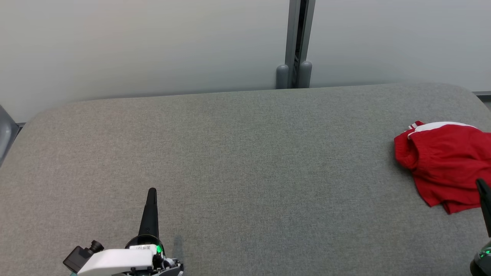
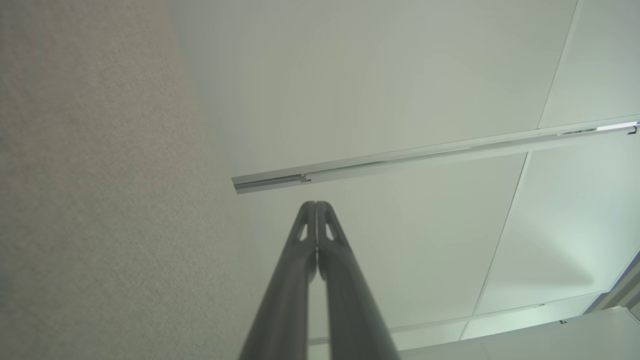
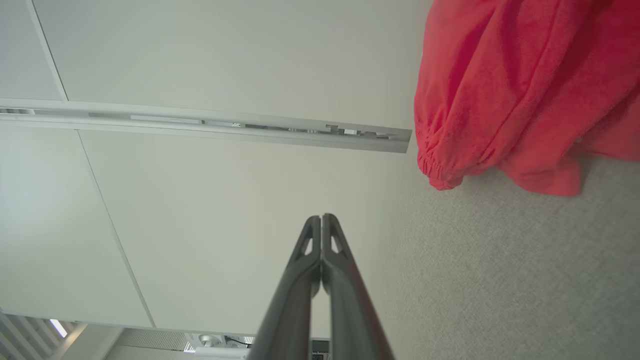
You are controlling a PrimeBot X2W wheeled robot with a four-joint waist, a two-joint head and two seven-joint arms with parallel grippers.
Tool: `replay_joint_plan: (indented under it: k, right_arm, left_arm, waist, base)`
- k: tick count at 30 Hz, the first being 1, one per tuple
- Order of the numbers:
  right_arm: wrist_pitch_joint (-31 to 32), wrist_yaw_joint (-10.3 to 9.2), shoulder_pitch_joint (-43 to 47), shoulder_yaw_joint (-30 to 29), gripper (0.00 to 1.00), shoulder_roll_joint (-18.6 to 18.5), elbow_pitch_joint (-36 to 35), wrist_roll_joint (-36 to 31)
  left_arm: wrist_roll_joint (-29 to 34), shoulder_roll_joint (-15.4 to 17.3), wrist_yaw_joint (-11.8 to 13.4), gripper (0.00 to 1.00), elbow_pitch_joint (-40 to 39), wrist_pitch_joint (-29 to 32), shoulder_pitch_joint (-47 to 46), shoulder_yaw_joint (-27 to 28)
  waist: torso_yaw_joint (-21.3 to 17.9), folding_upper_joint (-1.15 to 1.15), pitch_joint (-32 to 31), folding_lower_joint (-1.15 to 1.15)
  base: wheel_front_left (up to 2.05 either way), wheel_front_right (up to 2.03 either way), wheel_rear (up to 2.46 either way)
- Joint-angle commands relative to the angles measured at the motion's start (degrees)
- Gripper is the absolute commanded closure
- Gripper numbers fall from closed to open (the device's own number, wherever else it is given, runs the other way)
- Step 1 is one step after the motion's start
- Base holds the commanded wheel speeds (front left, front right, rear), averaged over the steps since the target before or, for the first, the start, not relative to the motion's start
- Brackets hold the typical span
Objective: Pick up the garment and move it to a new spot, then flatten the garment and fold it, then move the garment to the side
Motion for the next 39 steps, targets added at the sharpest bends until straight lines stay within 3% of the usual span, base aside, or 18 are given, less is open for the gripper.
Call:
replay_joint_plan:
  k: [1, 10, 39]
  right_arm:
    - [0.5, 0.02, -0.84, -0.39, 1.0, -0.51, 0.18, 0.91]
    - [1.59, 0.02, -1.44, -1.31, 1.0, -0.5, 1.11, 3.79]
    - [1.57, 0.02, -1.27, -1.41, 1.0, -0.32, 1.07, 3.51]
  left_arm:
    - [-0.91, 0.14, -0.44, 1.0, 0.1, -0.12, -0.96, 0.35]
    - [-3.21, -0.66, -1.39, 1.0, 0.54, -0.39, -1.09, 0.46]
    - [-3.0, -0.61, -1.39, 1.0, 0.49, -0.35, -1.05, 0.45]
  waist:
    - [-0.01, 0.0, 0.01, 0.0]
    - [-0.12, 0.0, 0.12, 0.0]
    - [-0.12, 0.0, 0.12, 0.0]
  base:
    - [0.0, 0.0, 0.0]
    - [0.0, 0.0, 0.0]
    - [0.0, 0.0, 0.0]
